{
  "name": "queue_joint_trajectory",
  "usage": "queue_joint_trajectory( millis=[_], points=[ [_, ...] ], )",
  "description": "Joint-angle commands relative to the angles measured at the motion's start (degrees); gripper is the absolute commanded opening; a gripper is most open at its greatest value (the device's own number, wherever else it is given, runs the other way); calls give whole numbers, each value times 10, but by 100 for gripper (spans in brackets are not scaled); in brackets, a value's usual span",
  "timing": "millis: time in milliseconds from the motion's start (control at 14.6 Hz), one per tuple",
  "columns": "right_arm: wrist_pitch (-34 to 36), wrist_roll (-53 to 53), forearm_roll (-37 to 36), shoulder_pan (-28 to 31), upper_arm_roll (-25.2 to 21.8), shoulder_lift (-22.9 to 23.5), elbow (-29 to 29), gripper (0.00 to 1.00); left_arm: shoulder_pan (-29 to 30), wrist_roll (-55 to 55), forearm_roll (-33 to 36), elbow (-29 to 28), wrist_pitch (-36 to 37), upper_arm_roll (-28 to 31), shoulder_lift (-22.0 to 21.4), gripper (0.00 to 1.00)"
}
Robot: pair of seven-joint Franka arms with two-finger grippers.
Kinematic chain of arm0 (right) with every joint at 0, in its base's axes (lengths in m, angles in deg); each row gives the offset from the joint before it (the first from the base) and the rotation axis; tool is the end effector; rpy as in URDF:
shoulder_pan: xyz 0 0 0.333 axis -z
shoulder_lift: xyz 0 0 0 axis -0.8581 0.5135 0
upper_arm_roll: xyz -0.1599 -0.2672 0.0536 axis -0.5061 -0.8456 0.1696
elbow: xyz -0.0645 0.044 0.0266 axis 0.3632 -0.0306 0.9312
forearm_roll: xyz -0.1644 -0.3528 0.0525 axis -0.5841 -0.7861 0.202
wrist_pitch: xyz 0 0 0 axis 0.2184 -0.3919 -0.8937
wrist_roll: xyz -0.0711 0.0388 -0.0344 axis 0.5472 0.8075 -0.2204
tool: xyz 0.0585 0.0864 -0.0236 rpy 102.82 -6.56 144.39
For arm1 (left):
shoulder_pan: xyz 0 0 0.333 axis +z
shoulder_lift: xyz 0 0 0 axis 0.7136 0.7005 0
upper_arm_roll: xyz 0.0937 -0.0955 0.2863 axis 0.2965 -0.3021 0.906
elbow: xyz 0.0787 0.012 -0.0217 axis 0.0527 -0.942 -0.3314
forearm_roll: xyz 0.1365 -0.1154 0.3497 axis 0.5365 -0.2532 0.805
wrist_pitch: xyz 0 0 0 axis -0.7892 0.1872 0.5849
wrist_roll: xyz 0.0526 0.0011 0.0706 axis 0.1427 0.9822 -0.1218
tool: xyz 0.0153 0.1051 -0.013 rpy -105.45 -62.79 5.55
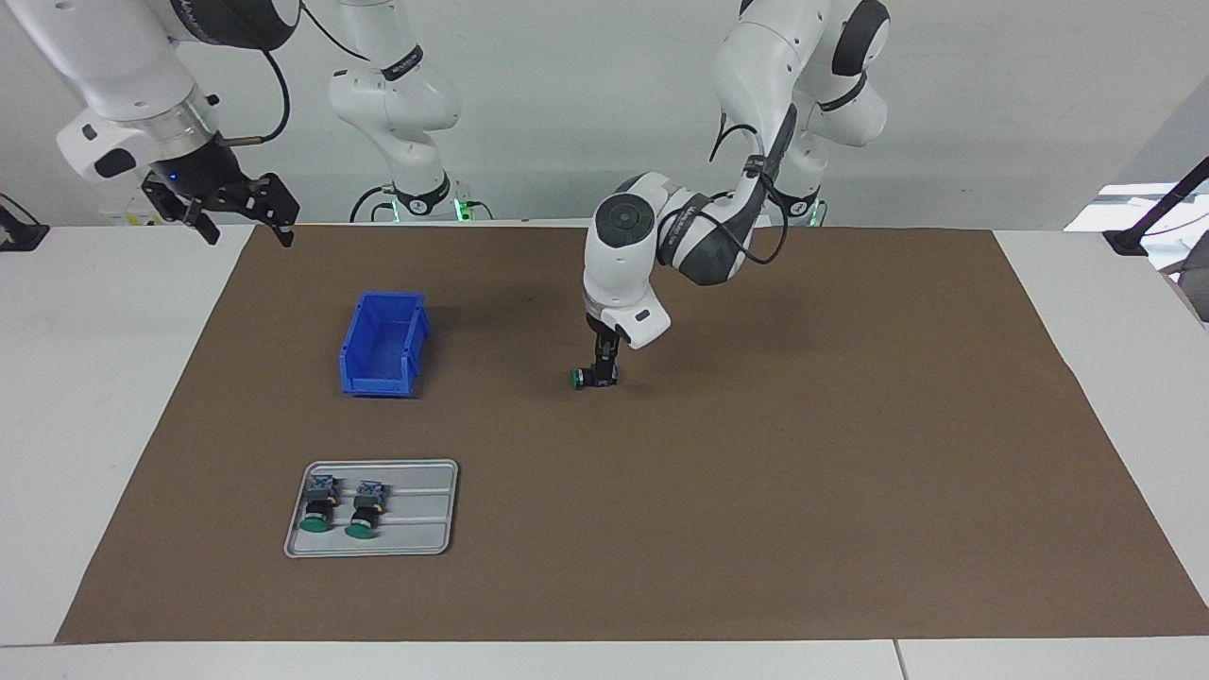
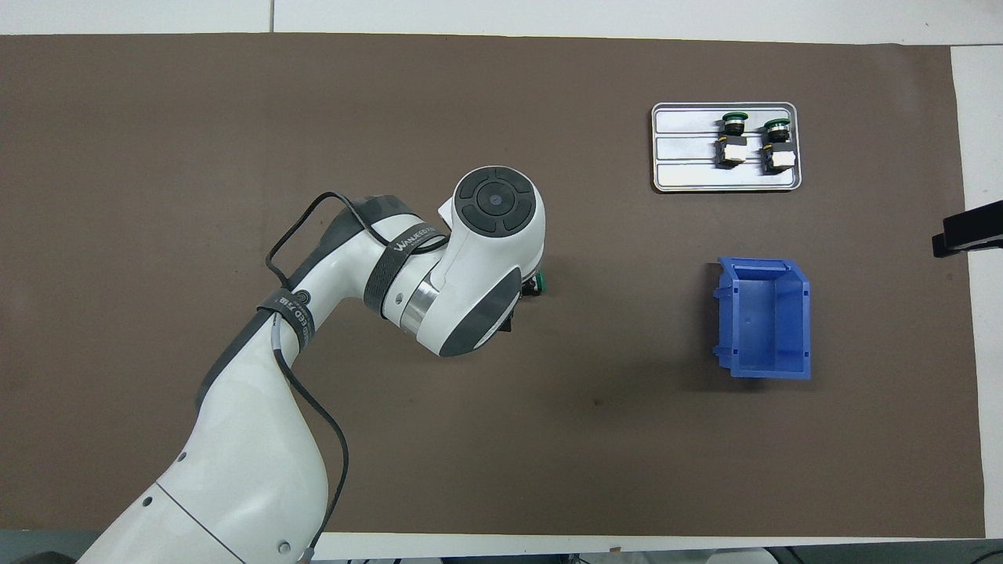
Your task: Place and press button with both arms
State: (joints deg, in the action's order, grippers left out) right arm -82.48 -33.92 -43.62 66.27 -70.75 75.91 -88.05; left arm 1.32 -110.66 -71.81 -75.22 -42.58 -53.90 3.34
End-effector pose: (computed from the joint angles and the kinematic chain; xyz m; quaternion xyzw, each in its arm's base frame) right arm 0.5170 -0.0665 0.6256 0.9987 -0.0307 -0.0403 0.0089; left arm 0.4681 -0.4982 0.3497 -0.7815 -0.6210 0.0587 0.0101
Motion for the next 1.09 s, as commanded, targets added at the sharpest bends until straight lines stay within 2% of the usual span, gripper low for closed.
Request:
queue_joint_trajectory(
  millis=[0,205,479,1026],
  points=[
    [4,-10,1,2,1,-7,-10,99,-13,-24,4,18,-17,12,20,99],
    [7,-10,1,3,1,-8,-10,99,-28,-34,6,18,-18,12,40,99],
    [9,-9,1,1,5,-8,-9,99,-29,-57,6,19,-37,12,45,99],
    [10,-8,2,2,4,-10,-12,99,-29,-69,8,12,-67,12,53,90]
  ],
)
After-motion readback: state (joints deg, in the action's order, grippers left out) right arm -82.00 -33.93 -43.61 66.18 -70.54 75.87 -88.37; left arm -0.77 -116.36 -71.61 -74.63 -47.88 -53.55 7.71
